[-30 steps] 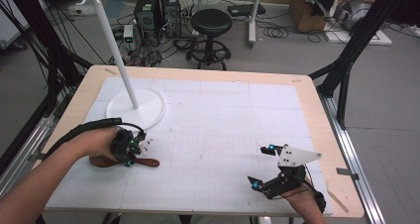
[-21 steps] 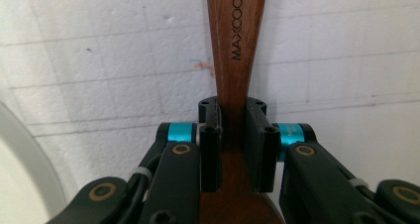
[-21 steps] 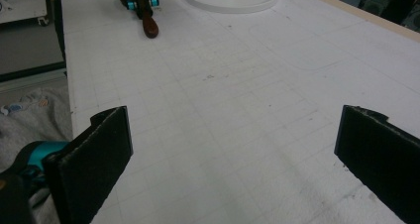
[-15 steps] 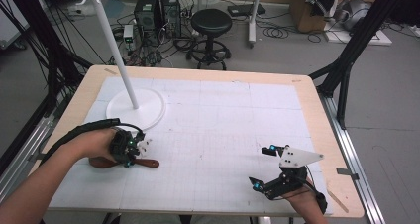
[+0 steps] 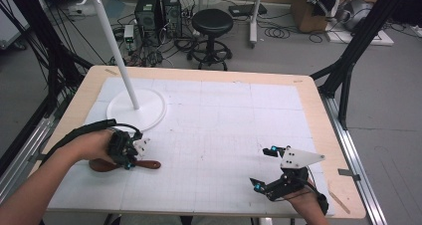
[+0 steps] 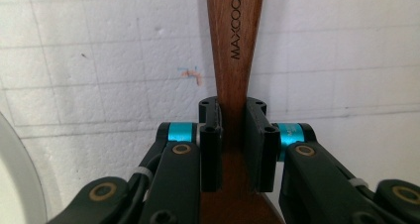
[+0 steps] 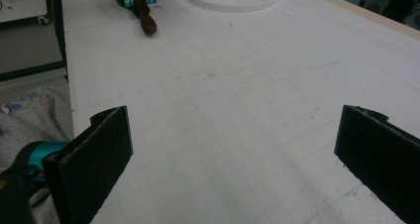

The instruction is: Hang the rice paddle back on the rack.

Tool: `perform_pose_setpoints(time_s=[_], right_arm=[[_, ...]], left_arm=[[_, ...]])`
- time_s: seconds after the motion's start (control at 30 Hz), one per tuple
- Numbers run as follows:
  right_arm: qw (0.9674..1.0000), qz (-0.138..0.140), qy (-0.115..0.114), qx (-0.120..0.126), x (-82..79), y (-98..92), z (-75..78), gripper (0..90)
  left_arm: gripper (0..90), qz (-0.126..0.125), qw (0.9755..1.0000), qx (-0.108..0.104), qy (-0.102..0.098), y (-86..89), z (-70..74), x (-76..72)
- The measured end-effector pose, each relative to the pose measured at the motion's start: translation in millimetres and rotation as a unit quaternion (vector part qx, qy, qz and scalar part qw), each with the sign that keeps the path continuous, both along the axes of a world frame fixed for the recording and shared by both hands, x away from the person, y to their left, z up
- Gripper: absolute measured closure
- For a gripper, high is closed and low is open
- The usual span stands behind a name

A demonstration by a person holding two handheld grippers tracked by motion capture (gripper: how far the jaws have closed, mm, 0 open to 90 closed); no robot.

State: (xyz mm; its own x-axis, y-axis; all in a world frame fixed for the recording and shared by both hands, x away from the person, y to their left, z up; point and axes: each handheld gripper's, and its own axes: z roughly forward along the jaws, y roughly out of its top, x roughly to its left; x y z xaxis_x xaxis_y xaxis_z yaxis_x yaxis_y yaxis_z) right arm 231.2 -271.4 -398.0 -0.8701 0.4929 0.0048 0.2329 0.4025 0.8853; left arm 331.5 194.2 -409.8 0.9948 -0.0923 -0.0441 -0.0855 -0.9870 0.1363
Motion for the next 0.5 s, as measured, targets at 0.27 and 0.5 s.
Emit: perform_pose_setpoints(time_s=[0.27,0.5], right_arm=[[1.0,-0.001,0.001,0.002,-0.2,-0.5,-0.5,0.2],[1.0,0.001,0.004,0.001,-0.7,-0.3,-0.9,0.2]], left_arm=[[78.3,0.012,0.9995,-0.029,-0.008,4.4,9.3,-1.0],[78.3,0.023,0.9981,-0.057,-0.006,12.5,14.4,0.1]])
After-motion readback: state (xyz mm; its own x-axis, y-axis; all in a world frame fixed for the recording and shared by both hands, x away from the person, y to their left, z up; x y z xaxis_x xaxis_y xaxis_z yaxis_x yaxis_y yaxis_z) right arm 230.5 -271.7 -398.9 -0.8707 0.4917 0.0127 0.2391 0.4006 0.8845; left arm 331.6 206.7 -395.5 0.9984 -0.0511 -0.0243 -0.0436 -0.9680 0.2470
